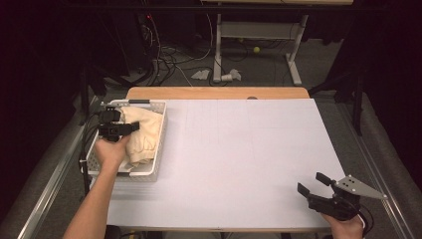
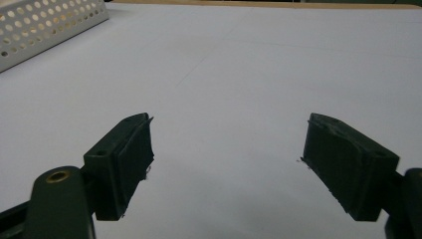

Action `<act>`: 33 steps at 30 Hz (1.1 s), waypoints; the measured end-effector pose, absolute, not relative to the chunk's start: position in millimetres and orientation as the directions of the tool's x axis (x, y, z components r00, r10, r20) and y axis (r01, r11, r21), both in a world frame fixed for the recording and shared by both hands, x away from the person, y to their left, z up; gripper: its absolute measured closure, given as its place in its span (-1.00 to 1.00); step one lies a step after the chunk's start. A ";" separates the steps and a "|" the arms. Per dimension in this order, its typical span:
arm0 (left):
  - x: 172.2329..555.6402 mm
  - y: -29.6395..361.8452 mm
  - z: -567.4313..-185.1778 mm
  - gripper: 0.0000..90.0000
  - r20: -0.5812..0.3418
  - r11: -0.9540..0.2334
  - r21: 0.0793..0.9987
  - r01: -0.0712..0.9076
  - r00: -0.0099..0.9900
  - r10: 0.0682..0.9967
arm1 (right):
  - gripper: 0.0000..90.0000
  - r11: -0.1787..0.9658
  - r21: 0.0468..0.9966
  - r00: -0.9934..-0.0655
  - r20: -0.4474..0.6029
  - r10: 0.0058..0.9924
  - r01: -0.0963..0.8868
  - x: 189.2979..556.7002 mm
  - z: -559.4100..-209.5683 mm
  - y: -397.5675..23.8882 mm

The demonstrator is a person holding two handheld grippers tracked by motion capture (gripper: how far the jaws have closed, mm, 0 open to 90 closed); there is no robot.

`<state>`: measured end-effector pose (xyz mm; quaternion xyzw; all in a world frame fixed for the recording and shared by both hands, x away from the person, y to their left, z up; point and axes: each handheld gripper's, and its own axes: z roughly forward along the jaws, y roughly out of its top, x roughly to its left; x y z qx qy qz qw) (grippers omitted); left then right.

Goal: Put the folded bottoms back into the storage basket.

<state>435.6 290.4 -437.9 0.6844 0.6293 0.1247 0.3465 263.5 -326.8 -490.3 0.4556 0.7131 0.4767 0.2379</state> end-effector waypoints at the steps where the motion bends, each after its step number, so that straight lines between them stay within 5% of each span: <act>1: 436.5 290.5 -438.5 0.35 -0.266 0.035 0.629 0.777 0.173 0.948 | -0.55 0.130 0.897 -0.472 0.095 0.877 0.423 263.5 -490.3 -326.8; 22: 436.1 293.6 -439.3 -0.28 -0.212 0.037 0.613 0.789 0.119 0.970 | -0.55 0.134 0.896 -0.473 0.093 0.876 0.423 263.4 -490.3 -326.4; 33: 428.2 304.2 -434.9 -0.28 -0.205 0.051 0.627 0.778 0.102 0.973 | -0.55 0.134 0.896 -0.473 0.092 0.876 0.423 263.5 -490.3 -326.0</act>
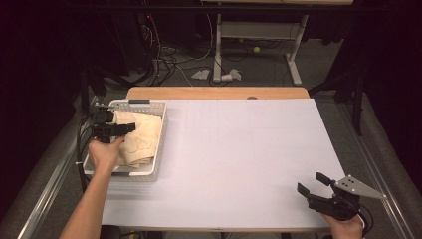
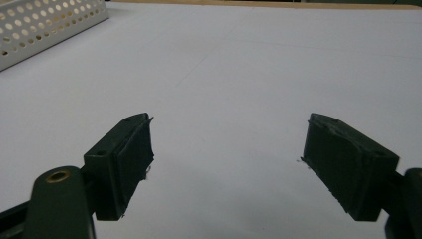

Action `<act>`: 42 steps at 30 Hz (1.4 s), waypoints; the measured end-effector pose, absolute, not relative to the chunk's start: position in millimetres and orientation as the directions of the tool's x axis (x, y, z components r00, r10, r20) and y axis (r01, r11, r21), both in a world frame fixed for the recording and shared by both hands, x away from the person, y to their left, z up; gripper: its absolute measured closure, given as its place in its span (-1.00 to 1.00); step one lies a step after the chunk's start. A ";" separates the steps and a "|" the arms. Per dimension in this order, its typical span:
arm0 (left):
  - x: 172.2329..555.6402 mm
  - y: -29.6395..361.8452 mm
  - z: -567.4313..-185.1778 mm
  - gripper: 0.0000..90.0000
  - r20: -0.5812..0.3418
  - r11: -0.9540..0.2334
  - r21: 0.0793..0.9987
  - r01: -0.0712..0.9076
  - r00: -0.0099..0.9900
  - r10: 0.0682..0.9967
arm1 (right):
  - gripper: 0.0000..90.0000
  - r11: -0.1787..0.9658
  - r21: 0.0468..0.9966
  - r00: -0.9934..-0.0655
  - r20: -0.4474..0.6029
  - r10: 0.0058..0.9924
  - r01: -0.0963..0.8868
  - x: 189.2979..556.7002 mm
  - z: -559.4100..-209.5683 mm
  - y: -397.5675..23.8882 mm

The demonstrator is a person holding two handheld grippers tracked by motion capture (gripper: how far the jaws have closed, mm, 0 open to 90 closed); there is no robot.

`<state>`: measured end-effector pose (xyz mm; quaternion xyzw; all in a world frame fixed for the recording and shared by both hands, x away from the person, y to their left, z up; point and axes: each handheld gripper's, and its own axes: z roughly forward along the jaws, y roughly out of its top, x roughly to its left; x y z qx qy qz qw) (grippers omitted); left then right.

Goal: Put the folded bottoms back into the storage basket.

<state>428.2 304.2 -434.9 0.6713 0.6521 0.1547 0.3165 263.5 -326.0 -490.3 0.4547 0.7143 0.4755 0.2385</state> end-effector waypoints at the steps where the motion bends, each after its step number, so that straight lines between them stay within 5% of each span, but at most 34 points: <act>1: 427.3 304.3 -434.9 -0.28 -0.203 0.050 0.631 0.774 0.103 0.974 | -0.55 0.134 0.896 -0.473 0.092 0.876 0.423 263.5 -490.3 -326.0; 42: 379.7 295.6 -412.5 -0.28 -0.165 -0.048 0.754 0.655 0.260 0.951 | -0.55 0.133 0.897 -0.471 0.092 0.878 0.422 263.2 -490.2 -326.0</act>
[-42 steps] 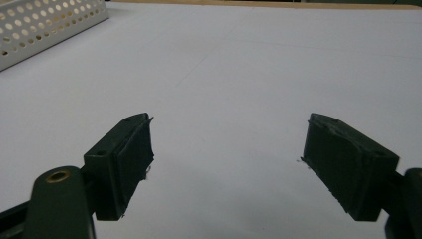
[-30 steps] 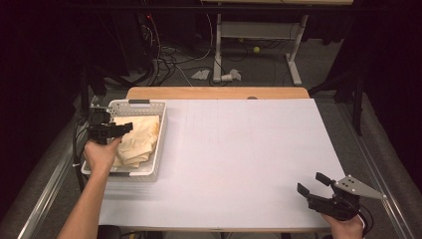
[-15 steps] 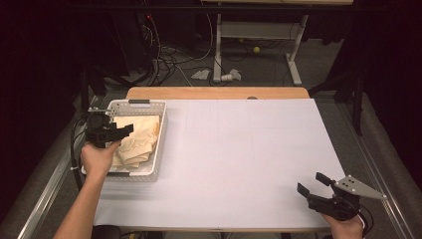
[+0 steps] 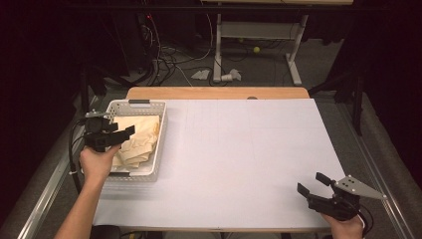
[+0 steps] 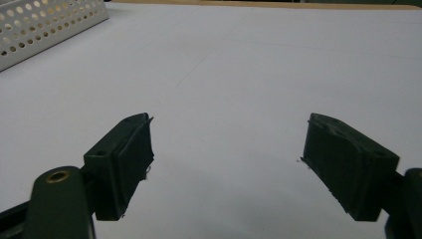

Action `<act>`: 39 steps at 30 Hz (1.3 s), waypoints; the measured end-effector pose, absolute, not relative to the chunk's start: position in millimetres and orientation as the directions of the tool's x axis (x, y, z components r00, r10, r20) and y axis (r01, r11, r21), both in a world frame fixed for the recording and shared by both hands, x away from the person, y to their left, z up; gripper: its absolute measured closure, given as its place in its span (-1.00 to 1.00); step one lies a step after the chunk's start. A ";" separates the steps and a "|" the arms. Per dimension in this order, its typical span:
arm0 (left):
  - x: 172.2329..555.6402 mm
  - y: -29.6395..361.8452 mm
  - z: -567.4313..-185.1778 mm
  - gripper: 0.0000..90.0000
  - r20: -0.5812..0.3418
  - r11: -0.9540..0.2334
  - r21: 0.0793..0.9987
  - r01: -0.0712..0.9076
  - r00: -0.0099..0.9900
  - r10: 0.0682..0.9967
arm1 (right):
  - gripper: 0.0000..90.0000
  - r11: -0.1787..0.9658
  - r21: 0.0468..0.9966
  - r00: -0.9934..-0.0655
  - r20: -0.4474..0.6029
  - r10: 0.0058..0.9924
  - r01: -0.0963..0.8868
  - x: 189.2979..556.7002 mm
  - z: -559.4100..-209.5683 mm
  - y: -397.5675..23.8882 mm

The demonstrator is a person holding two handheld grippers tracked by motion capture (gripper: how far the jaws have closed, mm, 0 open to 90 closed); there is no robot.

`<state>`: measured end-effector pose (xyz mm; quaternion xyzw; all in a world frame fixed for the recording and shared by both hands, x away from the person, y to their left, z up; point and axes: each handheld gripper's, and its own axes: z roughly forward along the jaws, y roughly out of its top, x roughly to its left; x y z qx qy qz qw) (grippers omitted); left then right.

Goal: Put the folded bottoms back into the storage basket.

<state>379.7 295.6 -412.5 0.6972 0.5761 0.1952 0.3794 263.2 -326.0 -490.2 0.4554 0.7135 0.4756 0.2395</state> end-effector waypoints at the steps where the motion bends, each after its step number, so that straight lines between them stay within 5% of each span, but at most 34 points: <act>1: 378.6 295.1 -412.4 -0.28 -0.166 -0.048 0.756 0.653 0.262 0.951 | -0.55 0.133 0.897 -0.471 0.091 0.878 0.422 263.2 -490.2 -326.0; 39: 321.8 294.9 -411.4 -0.31 -0.173 -0.052 0.826 0.561 0.341 0.924 | -0.55 0.130 0.896 -0.468 0.094 0.879 0.424 263.2 -490.2 -326.1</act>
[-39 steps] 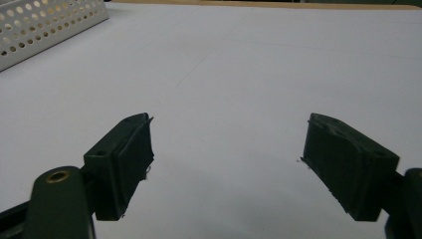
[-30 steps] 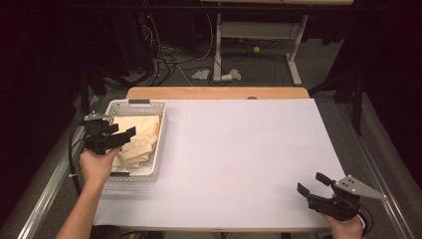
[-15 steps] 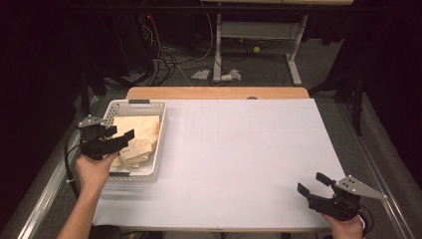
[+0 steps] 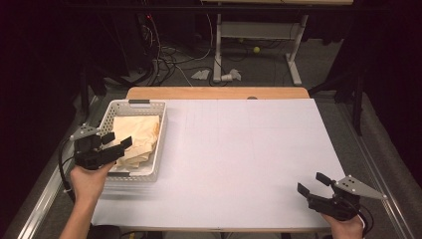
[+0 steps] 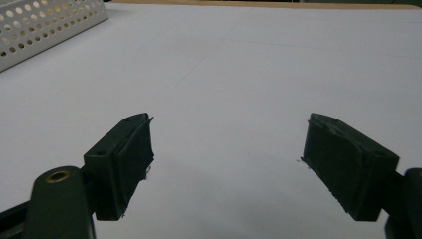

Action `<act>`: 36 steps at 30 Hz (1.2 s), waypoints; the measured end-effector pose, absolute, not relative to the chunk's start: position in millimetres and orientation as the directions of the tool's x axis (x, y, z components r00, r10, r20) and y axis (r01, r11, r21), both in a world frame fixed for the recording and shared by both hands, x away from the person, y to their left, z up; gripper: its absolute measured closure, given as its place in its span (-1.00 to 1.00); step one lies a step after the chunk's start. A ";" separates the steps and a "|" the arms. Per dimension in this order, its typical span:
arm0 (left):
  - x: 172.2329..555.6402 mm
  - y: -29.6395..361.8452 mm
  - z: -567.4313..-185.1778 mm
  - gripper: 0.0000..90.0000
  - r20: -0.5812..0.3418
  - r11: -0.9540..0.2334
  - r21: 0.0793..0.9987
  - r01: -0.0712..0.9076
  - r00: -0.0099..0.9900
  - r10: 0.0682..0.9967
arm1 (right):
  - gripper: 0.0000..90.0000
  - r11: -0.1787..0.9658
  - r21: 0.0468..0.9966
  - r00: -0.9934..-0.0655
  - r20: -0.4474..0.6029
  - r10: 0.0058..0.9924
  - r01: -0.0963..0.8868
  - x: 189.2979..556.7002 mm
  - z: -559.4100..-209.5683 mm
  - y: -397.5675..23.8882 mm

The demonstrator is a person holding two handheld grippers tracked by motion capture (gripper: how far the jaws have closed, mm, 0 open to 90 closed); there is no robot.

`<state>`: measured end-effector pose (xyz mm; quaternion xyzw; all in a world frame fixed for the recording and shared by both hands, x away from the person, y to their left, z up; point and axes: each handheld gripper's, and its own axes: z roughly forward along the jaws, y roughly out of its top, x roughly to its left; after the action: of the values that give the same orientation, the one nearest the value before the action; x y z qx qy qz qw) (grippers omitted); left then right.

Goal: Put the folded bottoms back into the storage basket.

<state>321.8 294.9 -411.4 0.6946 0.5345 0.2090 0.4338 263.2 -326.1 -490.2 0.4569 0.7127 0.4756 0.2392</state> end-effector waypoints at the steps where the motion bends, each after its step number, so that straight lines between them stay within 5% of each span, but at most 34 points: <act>1: 320.1 294.4 -412.1 -0.31 -0.172 -0.054 0.827 0.560 0.344 0.923 | -0.55 0.130 0.896 -0.468 0.093 0.879 0.424 263.2 -490.2 -326.0; 36: 258.1 307.8 -442.9 -0.32 -0.162 -0.019 0.874 0.486 0.328 0.931 | -0.55 0.129 0.897 -0.463 0.092 0.881 0.423 262.6 -490.0 -326.3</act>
<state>258.1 307.8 -442.9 0.6720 0.5271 0.2409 0.4611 262.6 -326.3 -490.0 0.4583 0.7114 0.4749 0.2416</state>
